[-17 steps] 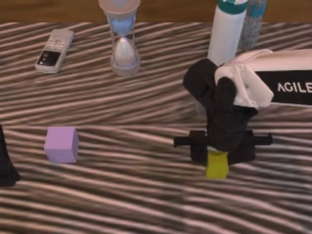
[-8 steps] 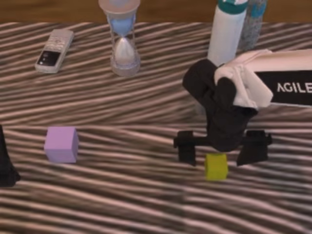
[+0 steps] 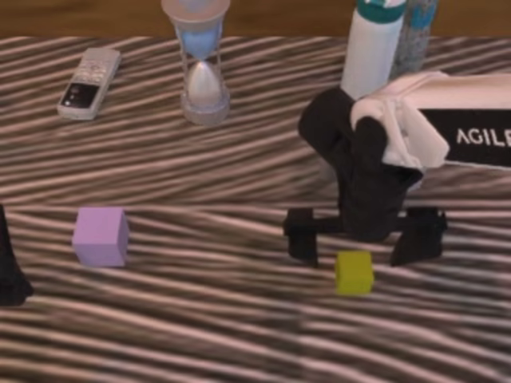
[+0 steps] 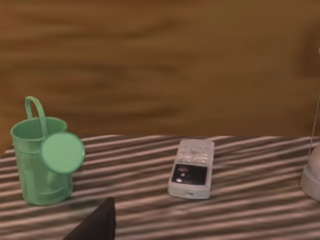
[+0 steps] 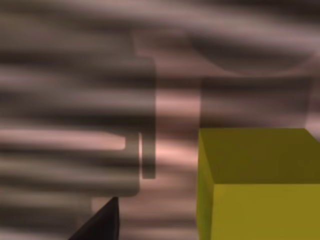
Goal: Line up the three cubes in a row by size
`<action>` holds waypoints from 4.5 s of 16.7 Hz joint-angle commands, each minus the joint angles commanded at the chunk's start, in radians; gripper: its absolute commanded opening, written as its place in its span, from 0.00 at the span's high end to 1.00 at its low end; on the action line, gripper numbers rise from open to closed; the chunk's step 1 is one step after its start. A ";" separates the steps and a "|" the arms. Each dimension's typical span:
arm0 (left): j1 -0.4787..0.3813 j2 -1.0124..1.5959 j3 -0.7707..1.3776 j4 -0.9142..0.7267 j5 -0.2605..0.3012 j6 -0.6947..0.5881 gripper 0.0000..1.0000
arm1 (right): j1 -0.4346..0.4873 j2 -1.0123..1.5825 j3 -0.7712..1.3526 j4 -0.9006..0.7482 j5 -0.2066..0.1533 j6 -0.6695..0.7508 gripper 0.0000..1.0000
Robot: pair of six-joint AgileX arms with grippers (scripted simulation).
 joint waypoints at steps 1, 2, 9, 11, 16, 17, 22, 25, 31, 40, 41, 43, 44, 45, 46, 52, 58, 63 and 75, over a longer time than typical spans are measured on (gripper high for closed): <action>0.000 0.000 0.000 0.000 0.000 0.000 0.00 | 0.001 -0.012 0.020 -0.032 0.000 0.001 0.00; 0.000 0.000 0.000 0.000 0.000 0.000 0.00 | 0.002 -0.026 0.041 -0.070 -0.001 0.002 0.00; 0.000 0.000 0.000 0.000 0.000 0.000 0.00 | 0.010 -0.084 0.121 -0.209 -0.001 -0.002 0.00; 0.000 0.000 0.000 0.000 0.000 0.000 0.00 | 0.005 -0.080 0.118 -0.206 -0.001 -0.002 0.00; -0.017 0.143 0.134 -0.094 -0.003 -0.022 0.00 | 0.022 -0.237 -0.018 -0.118 -0.009 -0.057 0.00; -0.025 0.200 0.181 -0.128 -0.003 -0.029 0.00 | 0.023 -0.300 -0.068 -0.085 -0.010 -0.077 0.00; -0.077 0.621 0.483 -0.361 0.000 -0.077 0.00 | -0.016 -0.749 -0.407 0.138 -0.021 -0.211 0.00; -0.111 0.931 0.684 -0.520 0.001 -0.109 0.00 | -0.089 -1.072 -0.655 0.297 -0.029 -0.308 0.00; -0.173 1.500 1.066 -0.819 0.001 -0.172 0.00 | -0.316 -1.624 -1.087 0.597 -0.033 -0.491 0.00; -0.223 1.910 1.389 -1.046 0.001 -0.222 0.00 | -0.605 -2.027 -1.356 0.865 -0.022 -0.627 0.00; -0.223 1.915 1.393 -1.048 0.001 -0.223 0.00 | -0.610 -2.030 -1.358 0.869 -0.022 -0.629 0.00; -0.223 1.915 1.393 -1.048 0.001 -0.223 0.00 | -0.610 -2.030 -1.358 0.869 -0.022 -0.629 0.00; -0.223 1.915 1.393 -1.048 0.001 -0.223 0.00 | -0.610 -2.030 -1.358 0.869 -0.022 -0.629 0.00; -0.218 1.916 1.393 -1.048 0.001 -0.222 0.00 | -0.610 -2.030 -1.358 0.869 -0.022 -0.629 0.00; -0.219 1.917 1.390 -1.044 0.001 -0.222 0.00 | -0.610 -2.030 -1.358 0.869 -0.022 -0.629 0.00; -0.221 2.005 1.282 -0.841 0.002 -0.219 0.00 | -0.610 -2.030 -1.358 0.869 -0.022 -0.629 0.00; -0.221 2.063 1.214 -0.722 0.002 -0.219 0.00 | -0.610 -2.030 -1.358 0.869 -0.022 -0.629 0.00; -0.221 2.063 1.214 -0.722 0.002 -0.219 0.23 | -0.610 -2.030 -1.358 0.869 -0.022 -0.629 0.00; -0.221 2.063 1.214 -0.722 0.002 -0.219 1.00 | -0.610 -2.030 -1.358 0.869 -0.022 -0.629 0.00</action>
